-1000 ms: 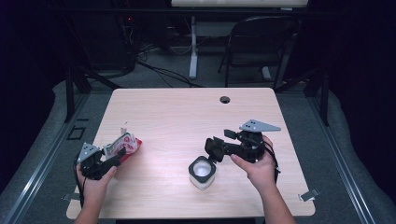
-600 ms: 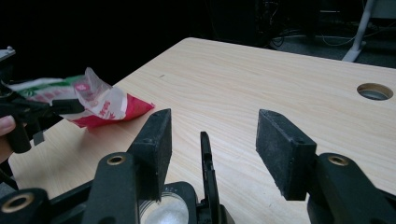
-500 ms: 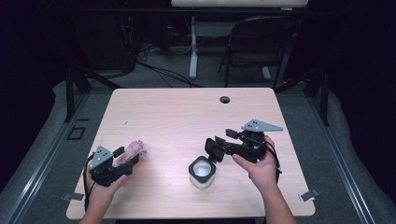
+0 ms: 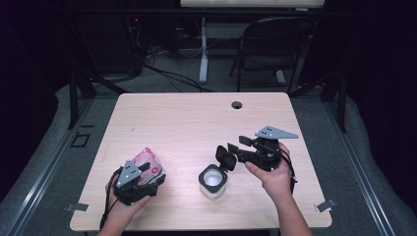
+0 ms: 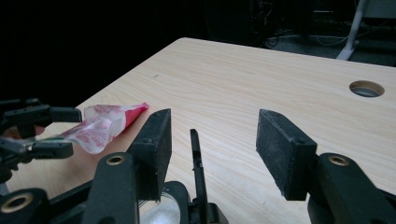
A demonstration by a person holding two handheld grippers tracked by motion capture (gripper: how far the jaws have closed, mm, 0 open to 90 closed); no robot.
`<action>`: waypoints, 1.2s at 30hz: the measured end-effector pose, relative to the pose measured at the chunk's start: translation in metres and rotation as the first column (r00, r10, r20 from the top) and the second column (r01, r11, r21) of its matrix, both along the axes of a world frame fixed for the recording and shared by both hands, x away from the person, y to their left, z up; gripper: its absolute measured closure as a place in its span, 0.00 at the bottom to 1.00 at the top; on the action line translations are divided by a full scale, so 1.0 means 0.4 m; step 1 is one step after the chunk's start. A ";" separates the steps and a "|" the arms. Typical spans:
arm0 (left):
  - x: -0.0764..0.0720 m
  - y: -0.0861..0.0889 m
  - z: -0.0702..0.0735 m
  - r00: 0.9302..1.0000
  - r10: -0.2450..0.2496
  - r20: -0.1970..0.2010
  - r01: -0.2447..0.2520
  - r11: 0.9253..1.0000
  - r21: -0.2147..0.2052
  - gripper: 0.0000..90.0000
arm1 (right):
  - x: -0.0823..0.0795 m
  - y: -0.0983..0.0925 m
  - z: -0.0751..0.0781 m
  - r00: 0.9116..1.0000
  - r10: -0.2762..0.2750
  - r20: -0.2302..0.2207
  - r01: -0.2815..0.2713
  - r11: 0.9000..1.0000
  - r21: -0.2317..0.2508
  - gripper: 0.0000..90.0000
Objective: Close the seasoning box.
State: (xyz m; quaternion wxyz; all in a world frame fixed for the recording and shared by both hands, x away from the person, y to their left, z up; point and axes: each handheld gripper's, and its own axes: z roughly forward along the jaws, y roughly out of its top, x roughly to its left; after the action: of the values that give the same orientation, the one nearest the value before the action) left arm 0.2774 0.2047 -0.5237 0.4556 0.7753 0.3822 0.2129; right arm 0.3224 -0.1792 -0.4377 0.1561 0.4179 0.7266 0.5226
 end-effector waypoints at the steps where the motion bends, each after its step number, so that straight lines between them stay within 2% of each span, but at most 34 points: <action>1: -0.001 -0.006 -0.001 1.000 -0.004 -0.002 0.004 1.000 0.005 0.32 | 0.001 -0.003 -0.001 1.000 -0.003 -0.006 0.003 1.000 -0.004 0.51; 5: -0.003 -0.024 -0.004 1.000 -0.016 -0.018 0.016 1.000 0.016 0.32 | 0.005 -0.010 -0.012 1.000 -0.026 -0.004 0.026 0.999 -0.024 0.53; 9: -0.005 -0.030 -0.005 0.999 -0.035 -0.030 0.034 0.999 -0.005 0.32 | 0.013 -0.011 -0.025 0.999 -0.036 -0.018 0.035 0.999 -0.029 0.54; 15: -0.005 -0.033 0.000 0.998 -0.039 -0.039 0.038 0.999 -0.023 0.32 | 0.021 -0.011 -0.042 0.999 -0.033 -0.032 0.032 0.999 -0.018 0.54; 19: -0.005 -0.042 -0.004 0.997 -0.039 -0.063 0.038 0.999 -0.020 0.32 | 0.024 -0.006 -0.047 0.999 -0.025 -0.031 0.024 0.999 -0.041 0.51; 23: -0.006 -0.050 -0.006 0.997 -0.044 -0.063 0.043 0.999 -0.002 0.32 | 0.024 -0.003 -0.049 1.000 -0.015 -0.014 0.014 0.998 -0.058 0.52; 25: -0.005 -0.054 -0.005 0.997 -0.047 -0.057 0.046 0.999 -0.009 0.32 | 0.023 -0.005 -0.049 1.000 -0.014 -0.010 0.013 0.998 -0.063 0.51; 28: -0.005 -0.059 -0.005 0.997 -0.052 -0.063 0.052 0.999 0.000 0.33 | 0.022 -0.007 -0.053 1.000 -0.027 0.004 0.027 0.998 -0.059 0.50; 32: -0.007 -0.067 -0.002 0.996 -0.063 -0.060 0.063 0.998 -0.002 0.33 | 0.022 -0.013 -0.056 0.999 -0.038 -0.003 0.038 0.996 -0.079 0.51; 36: -0.009 -0.073 0.001 0.995 -0.076 -0.058 0.075 0.997 -0.011 0.33 | 0.023 -0.020 -0.057 0.998 -0.059 -0.020 0.058 0.995 -0.079 0.50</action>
State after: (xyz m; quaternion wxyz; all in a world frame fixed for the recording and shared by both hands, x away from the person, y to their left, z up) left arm 0.2738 0.1755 -0.5231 0.4553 0.7930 0.3668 0.1711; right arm 0.3314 -0.1872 -0.4607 0.1795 0.4382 0.7355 0.4845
